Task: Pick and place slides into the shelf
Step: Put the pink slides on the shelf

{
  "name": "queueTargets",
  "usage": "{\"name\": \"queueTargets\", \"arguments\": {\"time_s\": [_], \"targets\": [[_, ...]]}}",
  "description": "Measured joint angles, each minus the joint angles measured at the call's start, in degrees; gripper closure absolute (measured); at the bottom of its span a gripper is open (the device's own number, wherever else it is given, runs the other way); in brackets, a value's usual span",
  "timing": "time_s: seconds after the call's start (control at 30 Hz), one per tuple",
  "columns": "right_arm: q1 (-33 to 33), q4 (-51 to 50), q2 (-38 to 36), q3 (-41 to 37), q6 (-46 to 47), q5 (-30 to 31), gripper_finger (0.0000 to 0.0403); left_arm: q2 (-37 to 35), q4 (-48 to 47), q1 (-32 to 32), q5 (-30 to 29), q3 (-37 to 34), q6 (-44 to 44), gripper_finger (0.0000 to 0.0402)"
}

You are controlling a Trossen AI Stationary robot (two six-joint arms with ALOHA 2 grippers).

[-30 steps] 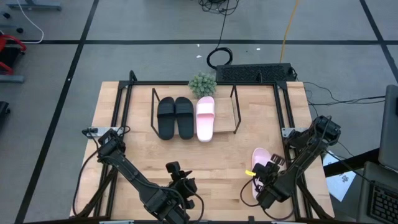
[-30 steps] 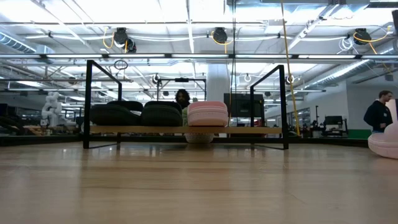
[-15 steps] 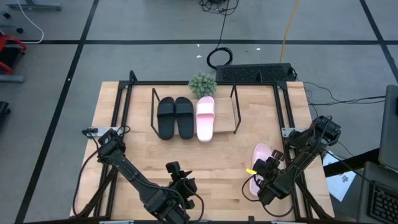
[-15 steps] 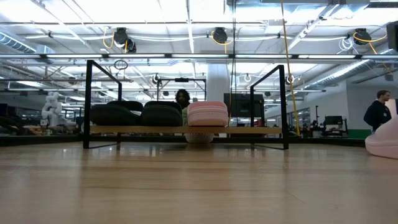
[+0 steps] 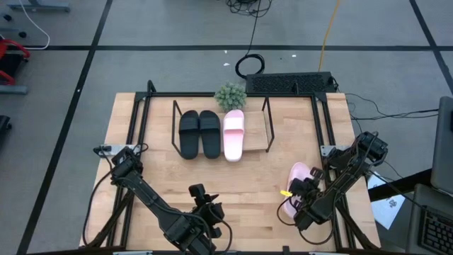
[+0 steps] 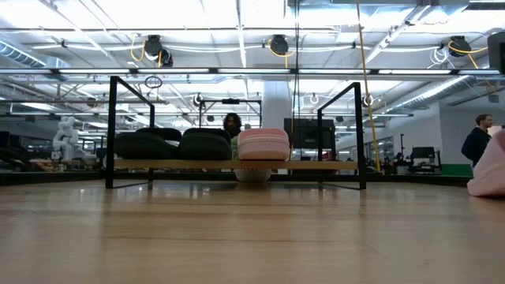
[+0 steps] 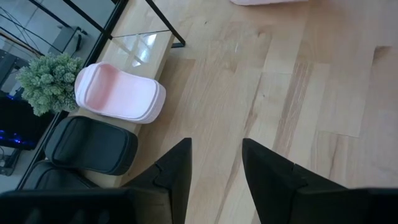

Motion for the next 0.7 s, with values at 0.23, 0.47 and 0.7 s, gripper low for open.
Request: {"name": "queueTargets", "arguments": {"time_s": [0.23,0.47,0.7], "targets": [[0.13,-6.45,0.0,2.77,-1.84,-0.43,0.0399,0.0,0.0,-0.01,-0.02,0.0,0.0,0.0256],[0.13,-11.2,0.0,8.58,-4.3,3.45,0.0401,0.0,-0.22,0.0,-0.02,0.0,0.1,0.0256],[-0.15,-11.53,0.0,19.71,-17.45,11.99,0.0402,0.0,-5.63,-0.17,-0.02,0.0,-2.49,0.0256]]}}
